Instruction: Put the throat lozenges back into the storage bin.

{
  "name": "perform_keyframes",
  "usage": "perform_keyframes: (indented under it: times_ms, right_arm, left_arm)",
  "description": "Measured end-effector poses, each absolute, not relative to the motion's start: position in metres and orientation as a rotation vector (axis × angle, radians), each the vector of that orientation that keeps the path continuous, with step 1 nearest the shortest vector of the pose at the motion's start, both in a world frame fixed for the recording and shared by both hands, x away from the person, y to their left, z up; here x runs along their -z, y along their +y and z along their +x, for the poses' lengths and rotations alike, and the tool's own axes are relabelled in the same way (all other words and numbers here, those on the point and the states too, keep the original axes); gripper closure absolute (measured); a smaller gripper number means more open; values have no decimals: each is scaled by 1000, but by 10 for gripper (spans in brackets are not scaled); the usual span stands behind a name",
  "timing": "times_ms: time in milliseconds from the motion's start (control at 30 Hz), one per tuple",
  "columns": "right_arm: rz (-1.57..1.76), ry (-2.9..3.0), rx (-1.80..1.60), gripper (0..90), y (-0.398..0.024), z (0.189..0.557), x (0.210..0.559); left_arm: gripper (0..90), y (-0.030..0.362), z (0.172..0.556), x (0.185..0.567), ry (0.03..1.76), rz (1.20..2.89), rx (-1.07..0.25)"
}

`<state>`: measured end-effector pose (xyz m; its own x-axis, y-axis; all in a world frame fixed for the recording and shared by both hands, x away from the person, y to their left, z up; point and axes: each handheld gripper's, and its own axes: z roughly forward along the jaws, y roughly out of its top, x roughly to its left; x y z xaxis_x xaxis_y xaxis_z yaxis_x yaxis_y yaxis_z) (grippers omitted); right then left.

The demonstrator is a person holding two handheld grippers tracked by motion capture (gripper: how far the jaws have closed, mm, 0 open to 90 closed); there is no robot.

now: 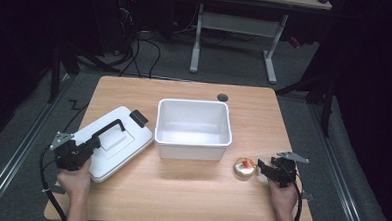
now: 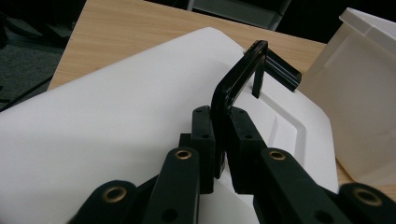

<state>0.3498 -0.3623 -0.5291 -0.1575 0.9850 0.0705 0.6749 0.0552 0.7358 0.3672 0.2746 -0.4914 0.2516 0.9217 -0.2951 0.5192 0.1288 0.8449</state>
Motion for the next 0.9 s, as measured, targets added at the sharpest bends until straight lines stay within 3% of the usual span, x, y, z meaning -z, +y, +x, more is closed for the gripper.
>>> perform_keyframes:
  times_ms: [900]
  right_arm:
    - [1649,1882,-887,391,-362,350,529]
  left_arm:
    - [818,260,381,516,1443,1648,-463]
